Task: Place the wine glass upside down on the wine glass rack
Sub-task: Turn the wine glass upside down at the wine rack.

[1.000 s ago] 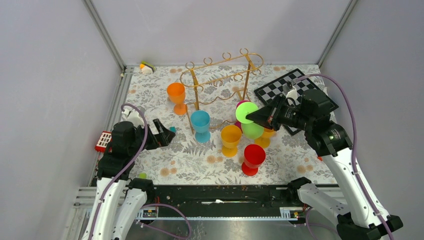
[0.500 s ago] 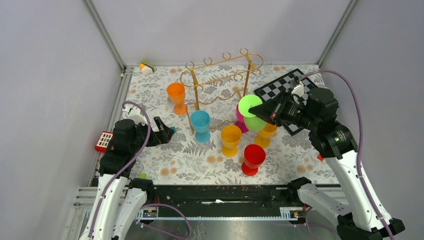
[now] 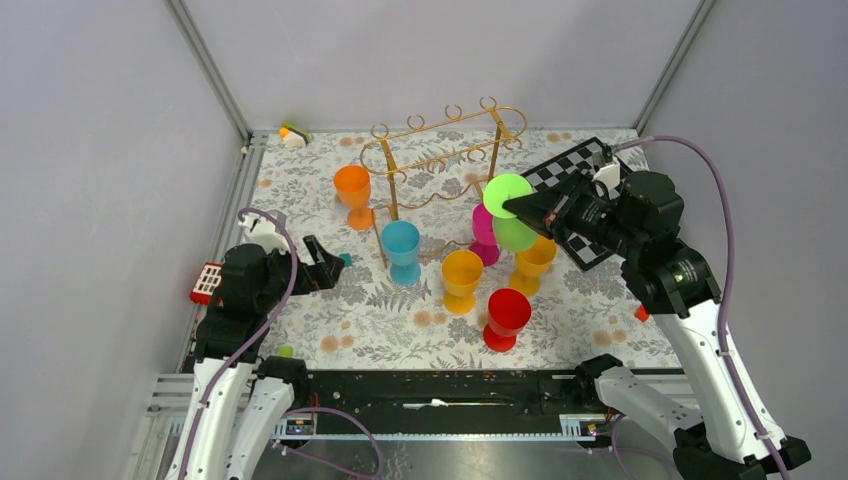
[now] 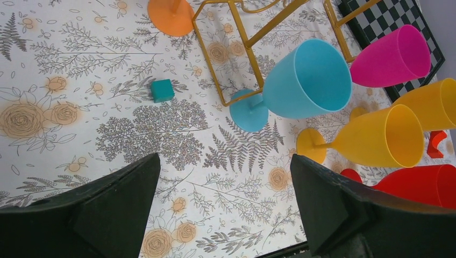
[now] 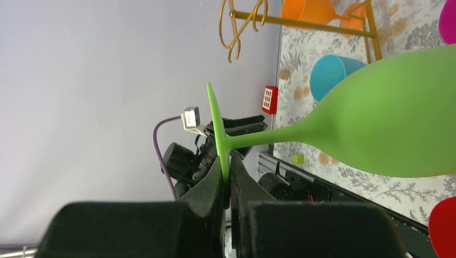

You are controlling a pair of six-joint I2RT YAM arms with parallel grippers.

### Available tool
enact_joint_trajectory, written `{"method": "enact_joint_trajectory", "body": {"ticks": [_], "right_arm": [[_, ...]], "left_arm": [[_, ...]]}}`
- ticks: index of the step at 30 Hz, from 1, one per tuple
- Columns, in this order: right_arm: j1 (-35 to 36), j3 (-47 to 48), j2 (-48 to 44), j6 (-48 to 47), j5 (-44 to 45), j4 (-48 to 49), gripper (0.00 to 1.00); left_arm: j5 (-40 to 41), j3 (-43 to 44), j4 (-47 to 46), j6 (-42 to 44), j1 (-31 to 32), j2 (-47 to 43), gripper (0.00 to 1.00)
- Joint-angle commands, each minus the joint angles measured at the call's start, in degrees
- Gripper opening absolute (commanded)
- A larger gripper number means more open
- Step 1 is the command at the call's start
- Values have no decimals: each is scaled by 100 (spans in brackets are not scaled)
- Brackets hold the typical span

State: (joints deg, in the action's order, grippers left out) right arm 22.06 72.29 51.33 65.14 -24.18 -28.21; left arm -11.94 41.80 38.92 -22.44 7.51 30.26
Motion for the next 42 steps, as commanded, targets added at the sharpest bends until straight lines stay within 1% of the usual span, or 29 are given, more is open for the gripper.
{"method": "enact_joint_trajectory", "body": {"ticks": [1, 9, 14, 17, 25, 29, 32, 42], "right_arm": [[-35, 294, -22, 199, 513, 258, 0], [-64, 260, -50, 186, 934, 339, 0], [-79, 114, -241, 229, 1606, 443, 0], [-97, -15, -313, 376, 1835, 610, 0], [-154, -252, -69, 853, 1630, 1119, 0], [-276, -637, -122, 1101, 1756, 1485, 0], [-380, -728, -117, 1119, 1837, 1527, 0], [-529, -995, 54, 1251, 1474, 1714, 0]], "left_arm": [[214, 28, -248, 82, -4, -73, 99], [149, 21, -266, 82, 5, -77, 99], [144, -4, -281, 75, 12, -53, 99], [202, 2, -262, 55, 23, -23, 99], [252, 3, -244, 42, 40, 15, 99], [339, 13, -214, 25, 119, -45, 99], [480, 18, -183, 3, 223, -105, 99], [464, 30, -183, 11, 259, -17, 99]]}}
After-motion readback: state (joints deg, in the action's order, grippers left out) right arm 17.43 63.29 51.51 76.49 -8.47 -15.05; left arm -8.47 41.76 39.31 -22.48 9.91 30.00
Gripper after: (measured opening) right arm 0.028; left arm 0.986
